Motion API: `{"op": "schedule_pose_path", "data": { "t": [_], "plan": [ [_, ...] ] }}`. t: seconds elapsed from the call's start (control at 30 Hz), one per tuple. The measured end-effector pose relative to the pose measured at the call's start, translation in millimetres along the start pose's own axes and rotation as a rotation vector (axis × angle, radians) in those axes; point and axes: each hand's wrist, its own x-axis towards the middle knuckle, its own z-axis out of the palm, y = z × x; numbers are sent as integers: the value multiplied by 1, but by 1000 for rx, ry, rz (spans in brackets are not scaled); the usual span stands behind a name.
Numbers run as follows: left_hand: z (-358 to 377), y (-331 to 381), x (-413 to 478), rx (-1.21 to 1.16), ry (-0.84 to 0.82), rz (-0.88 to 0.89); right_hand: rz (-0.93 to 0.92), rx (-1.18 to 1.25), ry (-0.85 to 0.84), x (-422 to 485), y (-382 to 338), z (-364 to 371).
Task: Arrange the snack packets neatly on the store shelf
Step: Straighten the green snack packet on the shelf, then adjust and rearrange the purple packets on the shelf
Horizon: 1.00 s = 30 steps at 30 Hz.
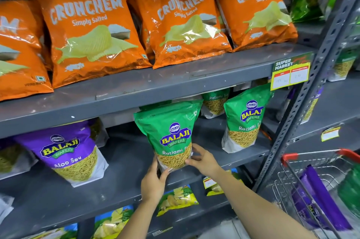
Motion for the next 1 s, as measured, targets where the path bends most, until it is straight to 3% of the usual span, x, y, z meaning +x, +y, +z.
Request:
{"op": "schedule_pose_path", "data": {
  "t": [0.4, 0.5, 0.57, 0.63, 0.8, 0.9, 1.0],
  "plan": [
    [4, -5, -4, -88, 0, 0, -13, 0, 49, -7, 3, 5],
    [0, -15, -13, -161, -26, -17, -39, 165, 246, -25, 13, 18],
    [-8, -31, -28, -124, 78, 2, -84, 164, 487, -48, 27, 41],
    [-28, -54, -42, -180, 229, -7, -185, 76, 552, -73, 38, 74],
    [-111, -128, -37, -257, 577, -260, -461, -186, 209, -77, 13, 170],
    [-162, -154, -9, -269, 502, -358, -448, -225, 46, -39, -31, 219],
    [-198, -172, 25, -226, 371, -303, -349, -339, -89, 14, -67, 253]
  ]
}}
